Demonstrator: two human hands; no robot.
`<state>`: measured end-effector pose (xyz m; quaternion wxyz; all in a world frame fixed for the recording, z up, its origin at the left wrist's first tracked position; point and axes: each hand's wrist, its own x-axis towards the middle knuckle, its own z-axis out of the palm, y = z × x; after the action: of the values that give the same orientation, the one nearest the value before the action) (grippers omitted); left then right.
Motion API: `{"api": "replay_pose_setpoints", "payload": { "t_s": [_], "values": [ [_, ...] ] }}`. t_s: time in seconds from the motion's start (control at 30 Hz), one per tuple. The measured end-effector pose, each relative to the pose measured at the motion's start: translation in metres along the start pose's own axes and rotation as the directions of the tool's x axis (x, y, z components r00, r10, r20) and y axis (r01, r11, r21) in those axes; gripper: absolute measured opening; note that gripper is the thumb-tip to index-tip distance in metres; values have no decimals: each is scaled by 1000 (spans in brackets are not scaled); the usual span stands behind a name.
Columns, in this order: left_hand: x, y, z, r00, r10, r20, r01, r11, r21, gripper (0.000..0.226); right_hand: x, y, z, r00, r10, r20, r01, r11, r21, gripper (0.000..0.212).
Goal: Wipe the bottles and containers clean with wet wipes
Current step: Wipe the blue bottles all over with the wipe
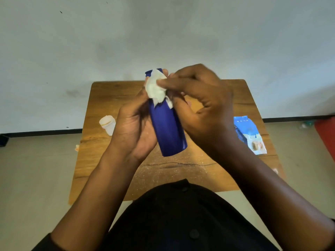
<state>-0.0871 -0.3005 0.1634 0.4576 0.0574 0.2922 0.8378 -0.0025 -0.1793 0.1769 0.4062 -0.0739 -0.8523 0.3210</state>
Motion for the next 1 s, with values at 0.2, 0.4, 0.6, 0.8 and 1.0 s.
{"api": "replay_pose_setpoints", "payload": {
  "t_s": [0.2, 0.4, 0.6, 0.8, 1.0],
  "values": [
    [5, 16, -16, 996, 78, -52, -83, 992, -98, 31, -40, -1, 6, 968, -112, 224, 123, 992, -35, 17],
    [11, 31, -39, 944, 27, -328, -177, 881, -438, 27, -65, 15, -10, 959, -20, 283, 14, 1000, 25, 19],
    [14, 21, -36, 889, -136, -436, -106, 867, -486, 31, -46, 7, -7, 987, 158, -31, -157, 987, 42, 19],
    [17, 14, -28, 889, -215, -405, -43, 841, -539, 36, -45, -10, 19, 999, 45, 21, -44, 998, -35, 13],
    [16, 14, -32, 891, -213, -401, -61, 819, -570, 25, -50, -5, 17, 997, -39, 70, 41, 999, -34, 12]
  ]
}}
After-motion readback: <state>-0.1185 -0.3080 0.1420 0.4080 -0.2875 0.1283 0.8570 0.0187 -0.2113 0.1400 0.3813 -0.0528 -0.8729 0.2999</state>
